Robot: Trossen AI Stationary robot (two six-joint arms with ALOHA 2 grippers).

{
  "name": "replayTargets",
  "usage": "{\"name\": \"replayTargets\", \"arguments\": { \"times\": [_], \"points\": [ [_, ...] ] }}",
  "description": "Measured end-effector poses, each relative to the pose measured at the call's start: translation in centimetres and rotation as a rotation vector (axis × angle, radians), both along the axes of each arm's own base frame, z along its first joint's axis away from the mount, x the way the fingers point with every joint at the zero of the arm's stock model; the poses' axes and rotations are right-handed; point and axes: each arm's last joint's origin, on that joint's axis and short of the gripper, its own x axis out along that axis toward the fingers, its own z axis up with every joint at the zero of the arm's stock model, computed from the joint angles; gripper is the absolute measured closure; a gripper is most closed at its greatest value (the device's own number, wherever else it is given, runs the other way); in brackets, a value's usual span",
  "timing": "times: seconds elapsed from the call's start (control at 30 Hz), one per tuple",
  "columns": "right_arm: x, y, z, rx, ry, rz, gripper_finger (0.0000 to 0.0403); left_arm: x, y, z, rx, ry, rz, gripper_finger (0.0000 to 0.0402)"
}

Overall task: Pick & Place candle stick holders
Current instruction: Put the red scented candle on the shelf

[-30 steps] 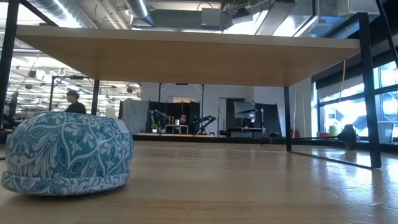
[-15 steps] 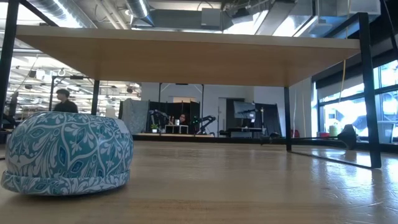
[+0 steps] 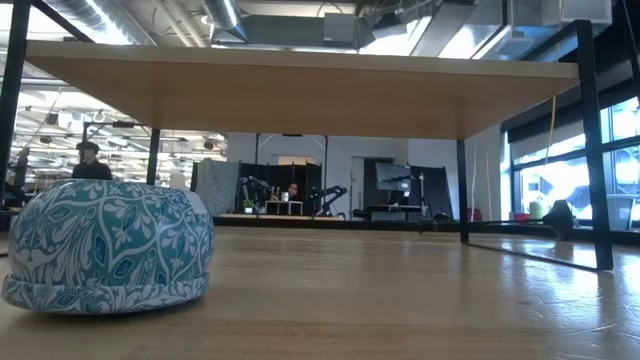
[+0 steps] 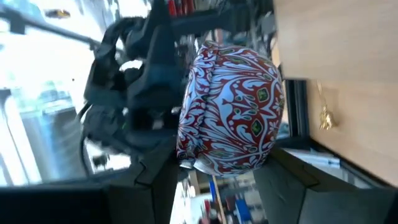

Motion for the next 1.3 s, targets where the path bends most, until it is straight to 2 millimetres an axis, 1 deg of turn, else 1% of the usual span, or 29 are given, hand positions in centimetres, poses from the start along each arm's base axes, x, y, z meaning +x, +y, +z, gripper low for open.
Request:
{"name": "replayTargets", "arguments": {
  "times": [0.1, 0.2, 0.3, 0.4, 0.47, 0.53, 0.57, 0.63, 0.73, 0.83, 0.9, 1.03, 1.17, 1.23, 1.3],
  "points": [
    [0.1, -0.2, -0.1, -0.003, -0.002, -0.054, 0.0224, 0.0, 0.0, 0.0, 0.000, 0.000, 0.000, 0.0107],
    [0.2, -0.2, 0.4, -0.030, 0.011, -0.100, 0.0225, 0.0, 0.0, 0.0, -0.004, 0.003, 0.000, 0.0107],
    [0.4, 0.6, 1.8, -0.061, 0.076, -0.111, 0.0225, 0.0, 0.0, 0.0, -0.012, -0.004, 0.003, 0.0107],
    [0.3, 1.4, 2.9, -0.130, 0.162, -0.115, 0.0225, 0.0, 0.0, 0.0, -0.020, -0.014, 0.007, 0.0107],
    [0.1, 1.9, 4.0, -0.158, 0.171, -0.128, 0.0225, 0.0, 0.0, 0.0, -0.021, -0.015, 0.008, 0.0107],
    [0.3, 2.5, 4.4, -0.174, 0.159, -0.134, 0.0225, 0.0, 0.0, 0.0, -0.020, -0.015, 0.008, 0.0107],
    [0.4, 2.8, 4.3, -0.184, 0.155, -0.123, 0.0225, 0.0, 0.0, 0.0, -0.020, -0.016, 0.008, 0.0107],
    [0.9, 3.6, 3.4, -0.189, 0.145, -0.095, 0.0225, 0.0, 0.0, 0.0, -0.019, -0.020, 0.007, 0.0107],
    [1.3, 5.0, 2.2, -0.140, 0.115, -0.069, 0.0226, 0.1, -0.1, 0.0, -0.027, -0.029, 0.007, 0.0107],
    [1.2, 6.2, 1.2, -0.089, 0.101, -0.083, 0.0226, 0.1, -0.4, -0.1, -0.047, -0.044, 0.002, 0.0107],
    [0.8, 6.8, 0.8, -0.069, 0.097, -0.109, 0.0226, 0.1, -0.6, -0.1, -0.071, -0.065, -0.001, 0.0107],
    [-0.2, 7.9, 0.9, -0.068, 0.074, -0.165, 0.0226, -0.1, -1.3, -0.1, -0.109, -0.109, -0.015, 0.0107],
    [-0.8, 9.2, -0.3, -0.087, 0.066, -0.256, 0.0226, -0.5, -1.8, 0.1, -0.108, -0.116, -0.041, 0.0107],
    [-0.6, 9.9, -0.9, -0.061, 0.036, -0.318, 0.0226, -0.7, -2.2, 0.5, -0.081, -0.115, -0.069, 0.0107],
    [0.0, 10.8, -1.4, -0.037, 0.011, -0.370, 0.0226, -1.0, -2.5, 1.3, -0.042, -0.118, -0.102, 0.0107]
  ]
}}
